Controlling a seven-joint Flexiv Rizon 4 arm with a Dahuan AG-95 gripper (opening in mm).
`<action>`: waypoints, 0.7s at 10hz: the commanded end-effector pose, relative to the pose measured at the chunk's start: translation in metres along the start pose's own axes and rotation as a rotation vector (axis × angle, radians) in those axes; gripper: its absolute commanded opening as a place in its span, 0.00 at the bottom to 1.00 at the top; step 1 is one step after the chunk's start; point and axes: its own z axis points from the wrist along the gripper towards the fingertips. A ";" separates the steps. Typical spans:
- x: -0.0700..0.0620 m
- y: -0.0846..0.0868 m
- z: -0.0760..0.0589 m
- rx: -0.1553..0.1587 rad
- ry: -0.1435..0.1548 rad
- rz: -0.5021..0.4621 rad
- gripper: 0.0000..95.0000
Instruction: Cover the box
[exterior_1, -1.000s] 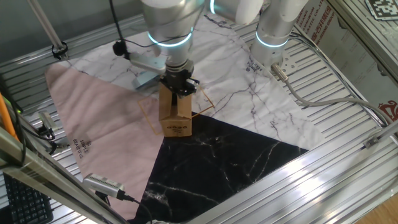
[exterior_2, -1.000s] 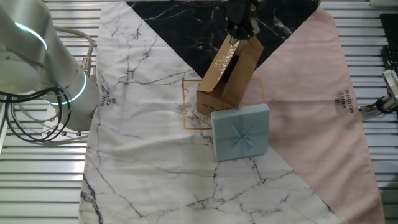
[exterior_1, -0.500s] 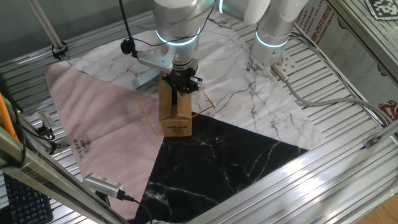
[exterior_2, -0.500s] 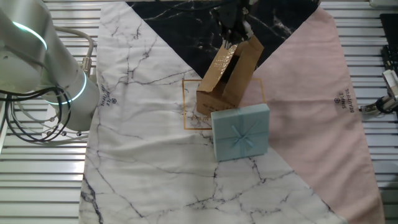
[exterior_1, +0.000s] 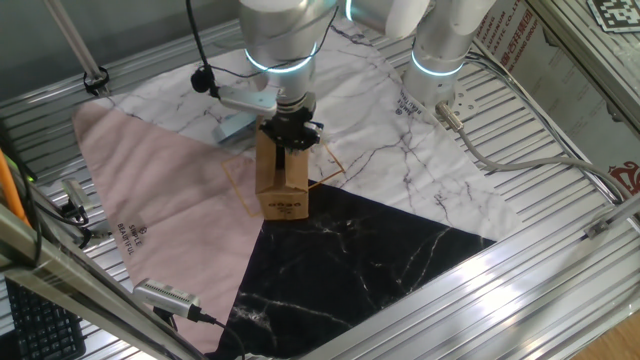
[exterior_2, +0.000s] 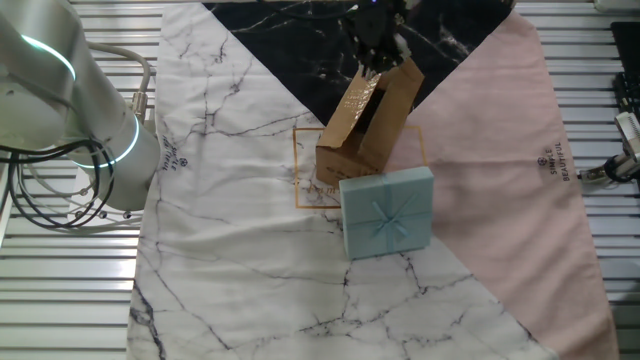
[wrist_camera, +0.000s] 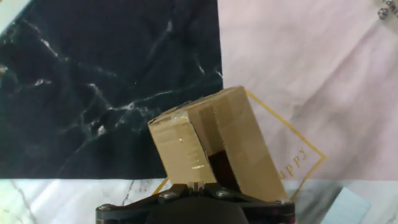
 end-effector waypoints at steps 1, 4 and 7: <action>0.002 0.001 0.000 0.006 -0.019 -0.078 1.00; 0.002 0.001 0.000 -0.011 -0.039 -0.090 1.00; 0.002 -0.003 0.001 -0.008 -0.037 -0.082 1.00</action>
